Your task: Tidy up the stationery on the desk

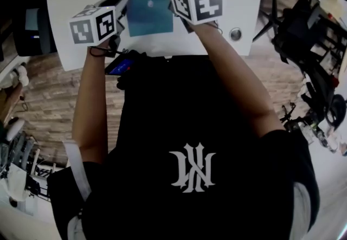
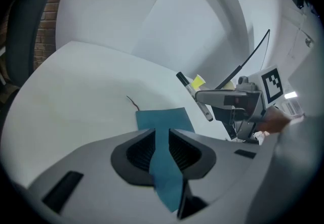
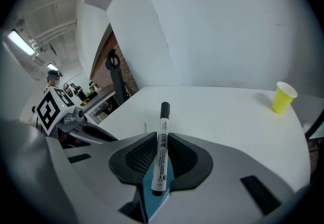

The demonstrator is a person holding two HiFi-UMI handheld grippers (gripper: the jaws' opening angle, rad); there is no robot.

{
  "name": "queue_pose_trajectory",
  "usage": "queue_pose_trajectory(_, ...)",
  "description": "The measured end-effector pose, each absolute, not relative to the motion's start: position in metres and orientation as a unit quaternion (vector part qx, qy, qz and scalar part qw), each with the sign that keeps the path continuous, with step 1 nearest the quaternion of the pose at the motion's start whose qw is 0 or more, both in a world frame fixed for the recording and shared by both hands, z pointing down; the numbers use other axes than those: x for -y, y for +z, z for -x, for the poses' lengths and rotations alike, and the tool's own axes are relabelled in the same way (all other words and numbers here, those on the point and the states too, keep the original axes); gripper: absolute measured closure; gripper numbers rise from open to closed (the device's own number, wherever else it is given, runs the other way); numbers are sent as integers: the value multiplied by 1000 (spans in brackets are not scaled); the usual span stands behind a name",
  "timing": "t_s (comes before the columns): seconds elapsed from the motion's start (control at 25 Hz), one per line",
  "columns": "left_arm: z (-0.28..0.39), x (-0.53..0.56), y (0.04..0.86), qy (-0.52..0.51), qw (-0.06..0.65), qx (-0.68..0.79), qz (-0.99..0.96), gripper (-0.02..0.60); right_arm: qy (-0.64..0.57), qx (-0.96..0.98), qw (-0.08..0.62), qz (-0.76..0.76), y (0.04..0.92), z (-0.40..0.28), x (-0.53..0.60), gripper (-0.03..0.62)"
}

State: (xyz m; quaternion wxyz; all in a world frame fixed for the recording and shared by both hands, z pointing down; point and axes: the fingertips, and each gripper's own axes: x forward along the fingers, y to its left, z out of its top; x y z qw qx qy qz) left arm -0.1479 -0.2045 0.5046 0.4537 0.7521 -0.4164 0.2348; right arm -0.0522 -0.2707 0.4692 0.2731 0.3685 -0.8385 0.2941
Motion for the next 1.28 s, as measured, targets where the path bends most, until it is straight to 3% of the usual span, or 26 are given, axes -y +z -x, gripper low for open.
queue_pose_trajectory(0.52, 134, 186, 515, 267, 461, 424, -733, 497, 361, 795, 261, -412, 510, -35, 233, 505)
queue_pose_trajectory(1.28, 120, 163, 517, 276, 469, 394, -740, 497, 463, 762, 217, -398, 549, -13, 180, 505)
